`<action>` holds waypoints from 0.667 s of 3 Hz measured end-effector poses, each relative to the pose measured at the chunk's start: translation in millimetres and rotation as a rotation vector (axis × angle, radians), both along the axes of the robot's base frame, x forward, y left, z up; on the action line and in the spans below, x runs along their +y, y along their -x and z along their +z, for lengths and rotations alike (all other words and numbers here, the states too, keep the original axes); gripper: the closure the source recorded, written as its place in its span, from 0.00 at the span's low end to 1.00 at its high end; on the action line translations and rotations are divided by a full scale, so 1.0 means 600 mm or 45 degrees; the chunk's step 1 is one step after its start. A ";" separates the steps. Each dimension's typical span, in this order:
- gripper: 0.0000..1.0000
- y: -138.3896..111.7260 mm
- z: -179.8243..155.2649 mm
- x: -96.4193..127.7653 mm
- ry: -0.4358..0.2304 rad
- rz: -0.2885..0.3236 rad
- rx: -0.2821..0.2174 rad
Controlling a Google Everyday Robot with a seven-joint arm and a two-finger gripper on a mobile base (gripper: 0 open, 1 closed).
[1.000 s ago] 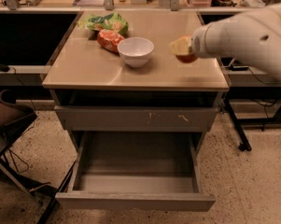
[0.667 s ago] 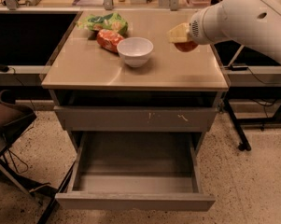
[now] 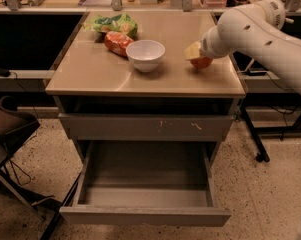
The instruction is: Pick apple from middle drawer and place on counter
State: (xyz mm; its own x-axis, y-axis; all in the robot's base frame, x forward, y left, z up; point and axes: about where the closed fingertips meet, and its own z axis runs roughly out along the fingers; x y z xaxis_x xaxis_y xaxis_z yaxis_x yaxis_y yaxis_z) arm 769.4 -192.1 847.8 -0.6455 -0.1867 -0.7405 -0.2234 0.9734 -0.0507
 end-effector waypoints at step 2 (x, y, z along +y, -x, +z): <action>0.58 -0.008 -0.020 -0.003 -0.008 -0.005 0.015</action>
Offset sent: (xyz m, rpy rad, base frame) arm 0.0064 -0.0029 -0.0145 0.0067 0.0145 -0.0063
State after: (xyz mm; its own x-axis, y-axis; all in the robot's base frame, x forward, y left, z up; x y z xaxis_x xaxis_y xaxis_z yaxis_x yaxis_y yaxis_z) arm 774.4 -193.7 835.8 -0.6549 -0.1795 -0.7341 -0.2200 0.9746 -0.0421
